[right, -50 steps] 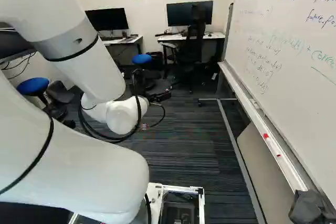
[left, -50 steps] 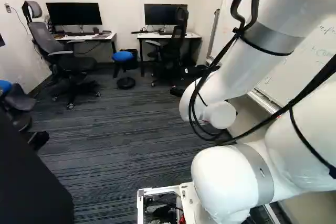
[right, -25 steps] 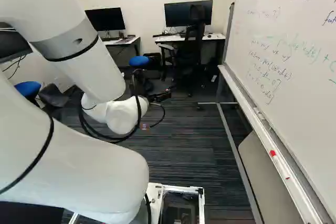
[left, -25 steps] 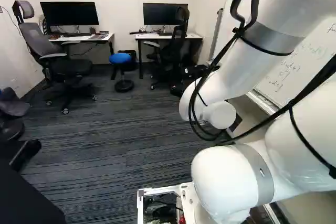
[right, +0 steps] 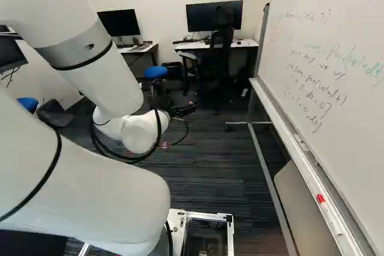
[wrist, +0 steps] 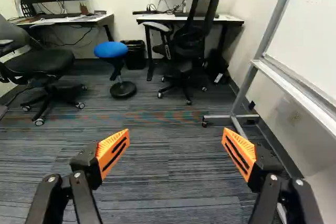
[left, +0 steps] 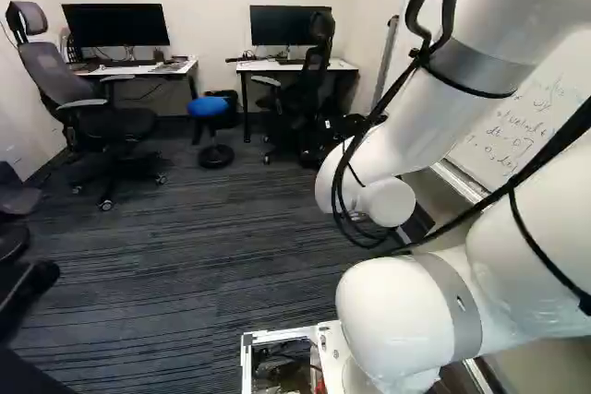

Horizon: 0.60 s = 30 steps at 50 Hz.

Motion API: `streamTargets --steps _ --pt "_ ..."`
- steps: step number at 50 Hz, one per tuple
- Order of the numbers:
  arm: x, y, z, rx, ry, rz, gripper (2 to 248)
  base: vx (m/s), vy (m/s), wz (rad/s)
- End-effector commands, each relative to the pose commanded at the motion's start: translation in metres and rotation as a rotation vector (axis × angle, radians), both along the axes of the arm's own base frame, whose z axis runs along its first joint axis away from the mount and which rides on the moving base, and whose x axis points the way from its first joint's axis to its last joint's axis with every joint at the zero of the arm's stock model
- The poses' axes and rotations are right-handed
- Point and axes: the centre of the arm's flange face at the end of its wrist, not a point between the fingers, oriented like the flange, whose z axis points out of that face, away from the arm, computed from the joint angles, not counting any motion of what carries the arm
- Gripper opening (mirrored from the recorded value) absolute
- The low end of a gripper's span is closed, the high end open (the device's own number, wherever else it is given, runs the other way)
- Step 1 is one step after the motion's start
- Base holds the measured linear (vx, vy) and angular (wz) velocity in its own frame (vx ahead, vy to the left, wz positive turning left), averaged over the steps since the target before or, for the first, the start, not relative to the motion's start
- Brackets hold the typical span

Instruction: Open the door and move inside

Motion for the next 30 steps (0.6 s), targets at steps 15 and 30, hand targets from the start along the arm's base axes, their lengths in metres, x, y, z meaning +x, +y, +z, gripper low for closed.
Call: streamTargets --steps 15,30 --pt "0.0 0.0 0.0 0.0 0.0 0.0 247 0.176 -0.021 0.003" --pt "0.0 0.0 0.0 0.0 0.0 0.0 247 0.179 -0.024 -0.001"
